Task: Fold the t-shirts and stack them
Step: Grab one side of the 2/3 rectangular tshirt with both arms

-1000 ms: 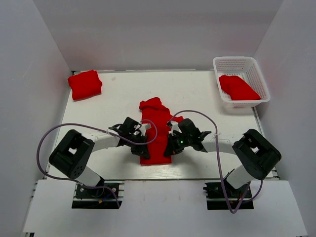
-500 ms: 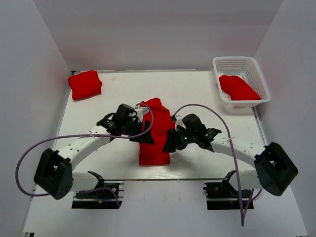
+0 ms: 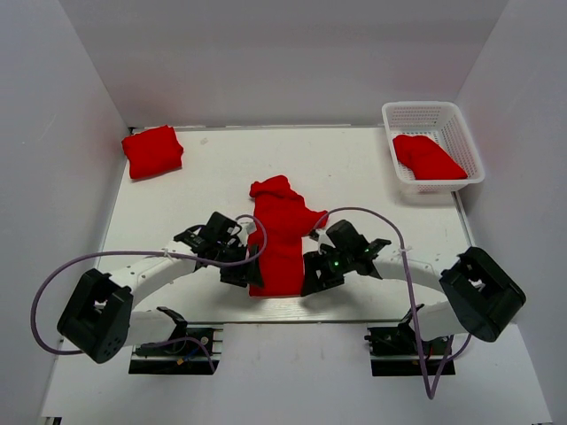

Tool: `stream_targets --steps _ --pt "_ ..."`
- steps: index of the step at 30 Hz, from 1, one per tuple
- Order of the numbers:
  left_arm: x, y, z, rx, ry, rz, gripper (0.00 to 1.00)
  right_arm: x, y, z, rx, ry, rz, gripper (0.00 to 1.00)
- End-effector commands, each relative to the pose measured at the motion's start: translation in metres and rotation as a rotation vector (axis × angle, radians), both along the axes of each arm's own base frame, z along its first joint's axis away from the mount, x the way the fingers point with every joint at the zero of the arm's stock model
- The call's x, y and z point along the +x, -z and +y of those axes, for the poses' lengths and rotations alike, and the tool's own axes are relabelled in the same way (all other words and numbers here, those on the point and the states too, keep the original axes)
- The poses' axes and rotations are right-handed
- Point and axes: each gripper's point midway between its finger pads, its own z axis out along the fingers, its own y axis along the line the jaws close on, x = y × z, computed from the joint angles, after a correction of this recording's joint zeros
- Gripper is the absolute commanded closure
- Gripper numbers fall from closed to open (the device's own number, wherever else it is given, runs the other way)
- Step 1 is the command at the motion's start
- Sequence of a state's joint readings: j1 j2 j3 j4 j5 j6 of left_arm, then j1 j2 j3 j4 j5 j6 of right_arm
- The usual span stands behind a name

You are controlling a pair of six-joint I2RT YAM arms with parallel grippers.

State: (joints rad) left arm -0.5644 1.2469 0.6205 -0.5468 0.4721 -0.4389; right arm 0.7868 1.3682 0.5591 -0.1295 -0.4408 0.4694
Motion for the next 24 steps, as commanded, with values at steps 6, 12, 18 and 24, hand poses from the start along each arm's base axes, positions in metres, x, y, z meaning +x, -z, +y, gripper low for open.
stream_targets --steps 6,12,18,24 --pt "-0.005 0.015 -0.004 -0.033 0.021 0.034 0.31 -0.001 0.009 0.014 0.006 -0.052 0.010 0.36" --pt "-0.008 0.037 -0.001 -0.008 0.043 0.052 0.41 -0.004 0.021 0.008 -0.042 -0.027 0.035 0.41" --pt "-0.008 0.042 -0.001 -0.006 0.051 0.050 0.49 -0.002 0.023 0.010 -0.046 -0.014 0.032 0.49" --pt "-0.006 0.047 0.001 0.014 0.043 0.049 0.69 -0.002 0.027 0.012 -0.059 -0.032 0.027 0.68"
